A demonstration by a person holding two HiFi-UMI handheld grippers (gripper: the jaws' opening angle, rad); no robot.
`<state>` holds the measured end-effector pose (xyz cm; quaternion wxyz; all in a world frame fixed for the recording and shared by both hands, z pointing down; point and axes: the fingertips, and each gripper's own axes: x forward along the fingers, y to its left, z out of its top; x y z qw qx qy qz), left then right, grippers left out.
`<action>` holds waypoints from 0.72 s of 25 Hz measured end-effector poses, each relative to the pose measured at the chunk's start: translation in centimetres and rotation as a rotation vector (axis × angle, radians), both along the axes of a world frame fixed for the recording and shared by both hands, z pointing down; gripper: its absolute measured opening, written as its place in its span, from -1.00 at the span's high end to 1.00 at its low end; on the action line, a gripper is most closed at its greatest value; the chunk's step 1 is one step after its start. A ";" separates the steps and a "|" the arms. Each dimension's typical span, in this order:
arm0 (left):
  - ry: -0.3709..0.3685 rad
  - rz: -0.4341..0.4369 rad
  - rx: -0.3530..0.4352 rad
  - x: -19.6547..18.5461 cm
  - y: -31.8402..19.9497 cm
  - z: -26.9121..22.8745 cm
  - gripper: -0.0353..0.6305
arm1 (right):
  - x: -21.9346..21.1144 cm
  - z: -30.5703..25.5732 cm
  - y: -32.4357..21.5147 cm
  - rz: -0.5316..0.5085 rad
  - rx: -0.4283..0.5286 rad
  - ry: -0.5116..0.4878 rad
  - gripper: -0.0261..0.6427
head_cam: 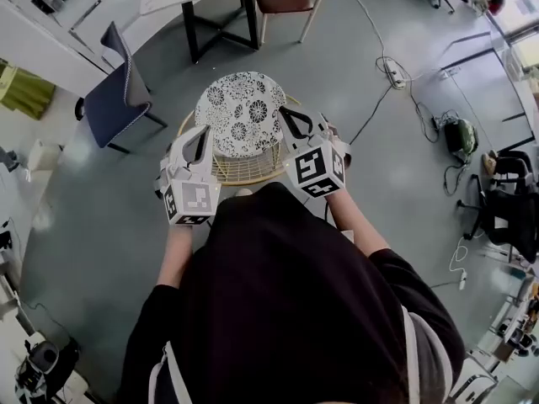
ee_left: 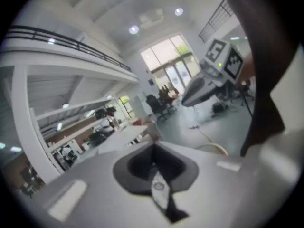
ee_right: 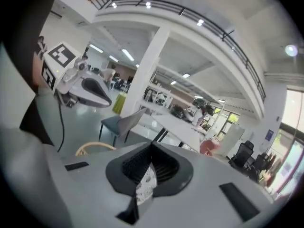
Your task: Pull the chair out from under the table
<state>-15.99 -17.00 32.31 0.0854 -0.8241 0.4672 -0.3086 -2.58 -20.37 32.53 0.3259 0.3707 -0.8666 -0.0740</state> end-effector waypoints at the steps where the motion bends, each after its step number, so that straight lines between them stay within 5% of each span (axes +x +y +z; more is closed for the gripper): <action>1: 0.052 -0.027 0.048 0.1 -0.7 -2.1 0.87 | -0.5 -1.9 -0.4 0.018 0.028 -0.065 0.86; 9: 0.478 -0.153 0.218 0.5 -1.5 -11.4 0.87 | -0.8 -11.0 -0.1 0.153 0.109 -0.508 0.86; 18: 0.507 -0.144 0.212 1.4 -1.3 -11.6 0.87 | -0.5 -11.8 0.5 0.177 0.120 -0.549 0.86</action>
